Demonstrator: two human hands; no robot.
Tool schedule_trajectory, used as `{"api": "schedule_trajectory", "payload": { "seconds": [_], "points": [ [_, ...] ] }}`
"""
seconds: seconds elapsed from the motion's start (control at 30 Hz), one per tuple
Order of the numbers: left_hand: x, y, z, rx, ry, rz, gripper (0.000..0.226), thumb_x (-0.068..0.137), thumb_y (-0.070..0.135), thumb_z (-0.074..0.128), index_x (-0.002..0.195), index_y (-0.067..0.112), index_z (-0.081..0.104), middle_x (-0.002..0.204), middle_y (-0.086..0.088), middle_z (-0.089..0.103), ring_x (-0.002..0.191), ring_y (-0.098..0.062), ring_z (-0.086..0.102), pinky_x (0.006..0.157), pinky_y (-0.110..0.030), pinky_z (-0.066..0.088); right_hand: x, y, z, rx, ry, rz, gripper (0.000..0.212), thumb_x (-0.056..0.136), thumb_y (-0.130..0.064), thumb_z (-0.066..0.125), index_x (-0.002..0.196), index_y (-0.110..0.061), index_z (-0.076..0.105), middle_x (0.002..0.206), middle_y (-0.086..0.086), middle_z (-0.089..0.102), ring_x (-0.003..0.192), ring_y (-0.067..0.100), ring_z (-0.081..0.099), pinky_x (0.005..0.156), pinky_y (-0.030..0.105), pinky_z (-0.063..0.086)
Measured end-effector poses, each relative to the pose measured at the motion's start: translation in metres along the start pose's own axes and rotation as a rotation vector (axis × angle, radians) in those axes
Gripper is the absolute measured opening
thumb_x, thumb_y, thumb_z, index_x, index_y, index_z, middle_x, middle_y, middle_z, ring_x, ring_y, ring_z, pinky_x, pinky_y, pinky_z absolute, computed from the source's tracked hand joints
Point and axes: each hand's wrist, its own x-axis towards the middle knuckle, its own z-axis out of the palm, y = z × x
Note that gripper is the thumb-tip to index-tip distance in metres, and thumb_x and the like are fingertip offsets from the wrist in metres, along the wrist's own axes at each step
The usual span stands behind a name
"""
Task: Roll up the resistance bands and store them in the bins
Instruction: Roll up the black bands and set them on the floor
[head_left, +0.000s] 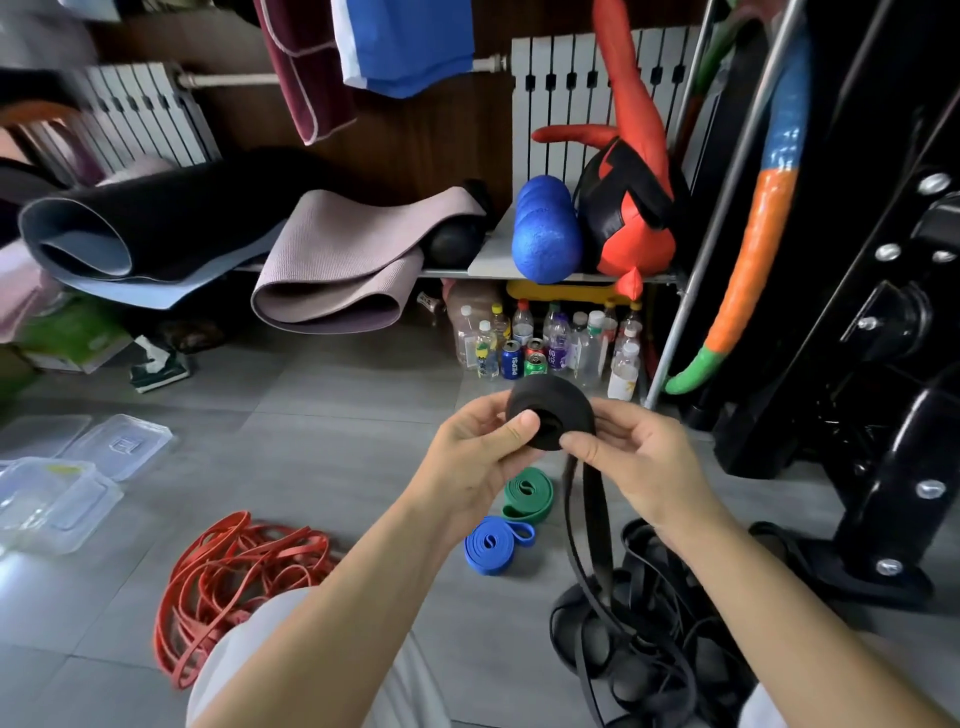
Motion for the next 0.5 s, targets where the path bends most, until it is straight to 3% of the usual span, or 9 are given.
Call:
{"api": "schedule_trajectory", "payload": {
  "seconds": [0.1, 0.17, 0.23, 0.33, 0.4, 0.5],
  "points": [
    [0.000, 0.000, -0.003, 0.067, 0.034, -0.069, 0.030, 0.071, 0.011, 0.068, 0.101, 0.007, 0.063, 0.093, -0.010, 0.070, 0.084, -0.018, 0.069, 0.070, -0.024, 0.055, -0.001, -0.002, -0.002, -0.043, -0.054, -0.023, 0.036, 0.078, -0.001, 0.070, 0.097, -0.032, 0.066, 0.094, -0.016, 0.073, 0.092, 0.004, 0.068, 0.078, 0.010, 0.049],
    [0.002, 0.003, -0.007, 0.497, 0.074, -0.005, 0.030, 0.075, 0.011, 0.074, 0.102, 0.017, 0.061, 0.100, -0.003, 0.068, 0.088, -0.012, 0.067, 0.069, -0.021, 0.055, 0.000, -0.003, -0.005, -0.132, -0.086, -0.017, 0.036, 0.079, -0.001, 0.070, 0.094, -0.034, 0.067, 0.091, -0.013, 0.073, 0.090, 0.008, 0.069, 0.078, 0.015, 0.052],
    [0.002, 0.003, -0.010, 0.930, 0.060, 0.149, 0.044, 0.075, 0.013, 0.076, 0.110, 0.031, 0.056, 0.109, 0.011, 0.061, 0.095, -0.001, 0.060, 0.074, -0.014, 0.052, 0.001, 0.000, -0.007, -0.313, -0.110, 0.019, 0.031, 0.079, -0.006, 0.071, 0.098, -0.031, 0.068, 0.094, -0.006, 0.073, 0.092, 0.014, 0.068, 0.085, 0.030, 0.054],
    [-0.002, -0.003, -0.009, 1.222, -0.035, 0.342, 0.050, 0.078, 0.015, 0.073, 0.122, 0.032, 0.056, 0.105, 0.022, 0.054, 0.096, 0.002, 0.054, 0.082, -0.013, 0.049, -0.001, 0.004, -0.007, -0.516, -0.169, 0.050, 0.030, 0.080, -0.014, 0.072, 0.108, -0.021, 0.067, 0.099, -0.005, 0.072, 0.093, 0.012, 0.067, 0.087, 0.037, 0.053],
    [-0.002, -0.004, -0.009, 1.245, -0.002, 0.387, 0.040, 0.079, 0.013, 0.071, 0.114, 0.032, 0.063, 0.099, 0.020, 0.057, 0.095, -0.005, 0.057, 0.084, -0.023, 0.051, -0.002, 0.004, -0.008, -0.457, -0.160, 0.039, 0.031, 0.078, -0.014, 0.073, 0.105, -0.026, 0.066, 0.097, -0.010, 0.071, 0.091, 0.006, 0.067, 0.086, 0.029, 0.053],
    [-0.003, 0.000, -0.005, 1.010, 0.092, 0.376, 0.046, 0.076, 0.008, 0.073, 0.096, 0.048, 0.061, 0.094, 0.025, 0.064, 0.093, -0.001, 0.062, 0.083, -0.027, 0.054, 0.000, 0.000, -0.015, -0.315, -0.096, 0.037, 0.035, 0.073, -0.015, 0.077, 0.094, -0.039, 0.062, 0.088, -0.019, 0.071, 0.086, -0.003, 0.065, 0.078, 0.013, 0.050]
  ]
}}
